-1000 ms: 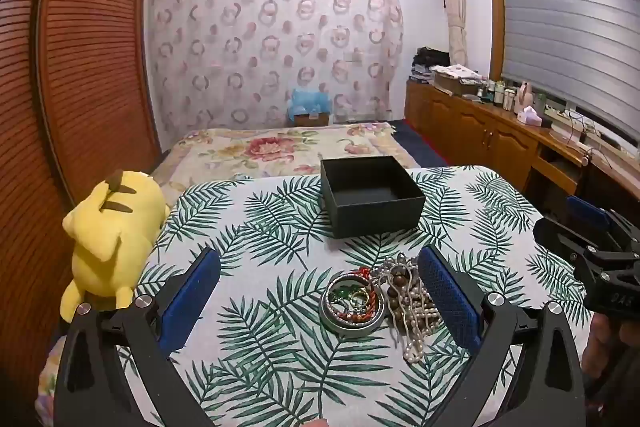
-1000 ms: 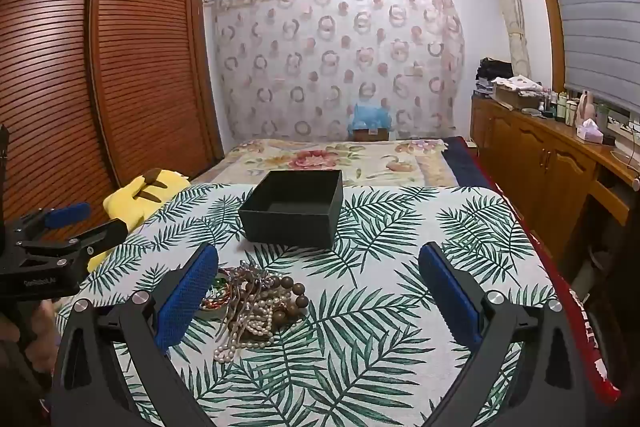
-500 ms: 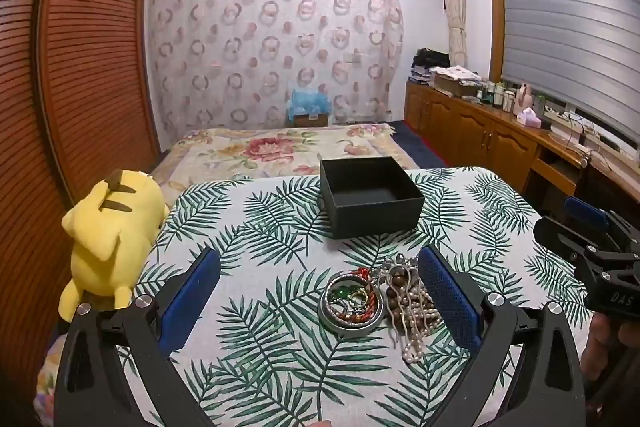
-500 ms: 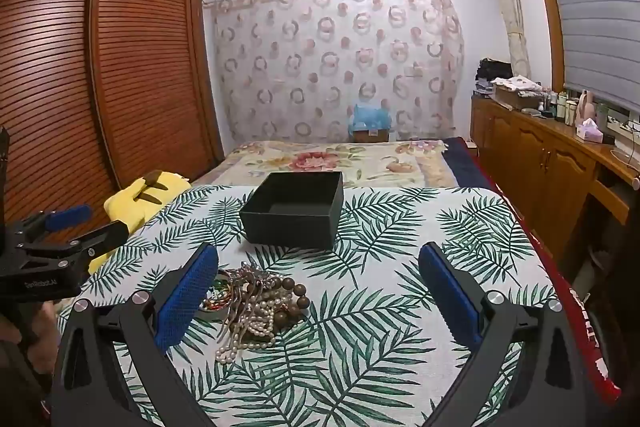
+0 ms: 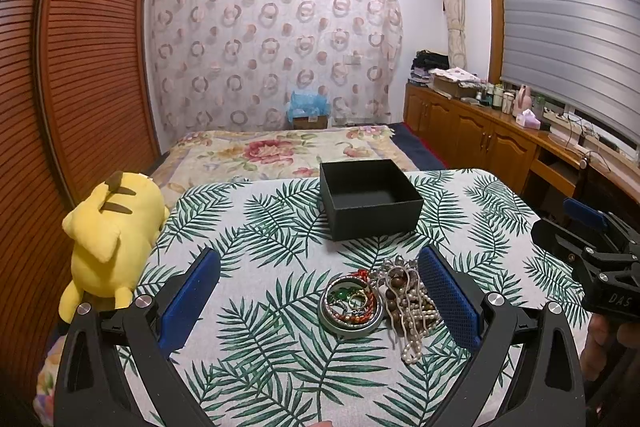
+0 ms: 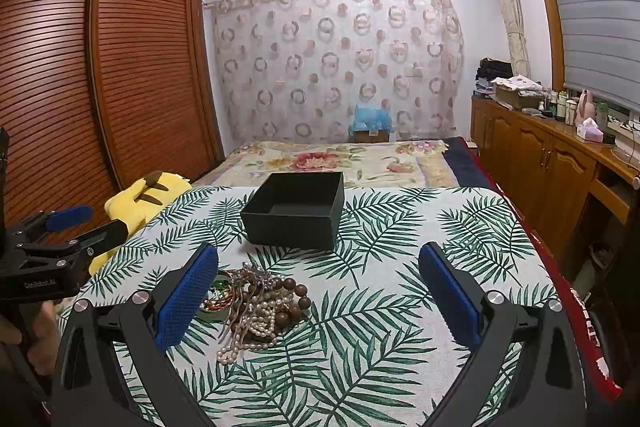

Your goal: Organize jewelry

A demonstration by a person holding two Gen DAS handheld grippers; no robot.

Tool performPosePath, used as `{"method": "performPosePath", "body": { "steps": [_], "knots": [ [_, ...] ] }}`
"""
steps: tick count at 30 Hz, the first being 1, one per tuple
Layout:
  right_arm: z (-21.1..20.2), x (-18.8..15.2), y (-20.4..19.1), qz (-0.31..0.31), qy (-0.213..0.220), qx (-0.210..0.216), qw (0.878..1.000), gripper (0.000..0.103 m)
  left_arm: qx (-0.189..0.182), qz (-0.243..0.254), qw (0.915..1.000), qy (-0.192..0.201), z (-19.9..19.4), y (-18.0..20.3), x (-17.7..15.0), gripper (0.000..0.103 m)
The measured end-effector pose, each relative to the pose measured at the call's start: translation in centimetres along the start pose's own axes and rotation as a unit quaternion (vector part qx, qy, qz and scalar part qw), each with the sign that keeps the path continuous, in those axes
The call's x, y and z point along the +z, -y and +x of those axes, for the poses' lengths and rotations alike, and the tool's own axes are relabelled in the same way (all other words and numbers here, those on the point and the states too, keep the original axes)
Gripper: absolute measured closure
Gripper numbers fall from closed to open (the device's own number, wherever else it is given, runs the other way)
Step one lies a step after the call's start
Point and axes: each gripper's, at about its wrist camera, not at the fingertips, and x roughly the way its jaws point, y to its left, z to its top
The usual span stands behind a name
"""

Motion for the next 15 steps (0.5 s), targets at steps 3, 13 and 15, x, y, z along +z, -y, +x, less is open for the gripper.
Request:
{"method": "performPosePath", "body": {
  "steps": [3,13,15],
  "knots": [
    [-0.01,0.01,0.00,0.000,0.000,0.000,1.000,0.002,0.000,0.000,1.0000,0.000,-0.01,0.00,0.00,0.007],
    [-0.01,0.02,-0.05,0.000,0.001,0.000,1.000,0.002,-0.001,0.000,1.0000,0.001,-0.06,0.25,0.30,0.007],
    [0.02,0.02,-0.06,0.000,0.001,0.001,1.000,0.002,-0.001,0.000,1.0000,0.002,-0.07,0.25,0.30,0.007]
  ]
}}
